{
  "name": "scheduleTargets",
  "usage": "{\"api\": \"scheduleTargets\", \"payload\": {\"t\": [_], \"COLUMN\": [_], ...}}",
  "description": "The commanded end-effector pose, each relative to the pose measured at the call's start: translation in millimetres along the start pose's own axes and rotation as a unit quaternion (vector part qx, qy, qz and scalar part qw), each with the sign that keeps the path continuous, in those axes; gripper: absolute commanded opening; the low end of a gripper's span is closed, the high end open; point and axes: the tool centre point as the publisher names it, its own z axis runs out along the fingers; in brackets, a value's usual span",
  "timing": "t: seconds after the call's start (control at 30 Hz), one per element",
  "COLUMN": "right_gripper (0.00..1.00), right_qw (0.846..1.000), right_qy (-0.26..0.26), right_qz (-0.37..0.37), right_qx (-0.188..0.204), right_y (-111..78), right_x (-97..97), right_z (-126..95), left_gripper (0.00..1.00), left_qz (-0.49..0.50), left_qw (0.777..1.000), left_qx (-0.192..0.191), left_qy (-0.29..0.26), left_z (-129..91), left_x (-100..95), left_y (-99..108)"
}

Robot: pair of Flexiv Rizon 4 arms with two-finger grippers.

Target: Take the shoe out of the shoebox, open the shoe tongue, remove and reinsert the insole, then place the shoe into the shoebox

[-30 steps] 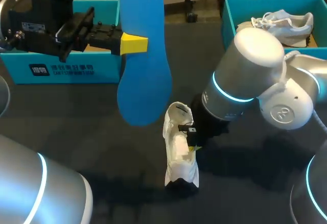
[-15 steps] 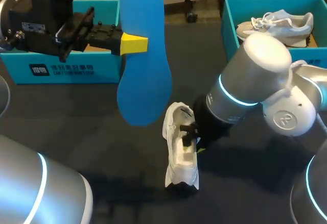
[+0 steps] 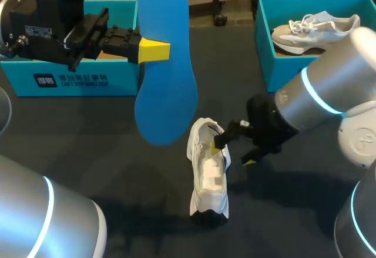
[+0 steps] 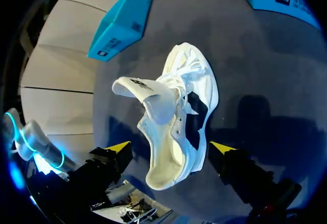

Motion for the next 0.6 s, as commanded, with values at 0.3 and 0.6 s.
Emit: {"api": "scheduleTargets", "payload": {"t": [0.3,0.6], "right_gripper": [1.0,1.0], "right_qw": [0.98,0.959], "right_qy": [0.198,0.284], "right_qz": [-0.005,-0.016], "right_qx": [-0.003,0.005], "right_y": [-1.0,21.6], "right_x": [-19.4,-2.8], "right_z": [-39,-73], "left_gripper": [0.0,0.0], "left_qz": [0.0,0.0], "left_qw": [1.0,1.0], "left_qx": [-0.001,-0.001], "left_qy": [0.001,0.001], "left_z": [0,0], "left_x": [-1.0,-1.0], "left_y": [-1,-1]}}
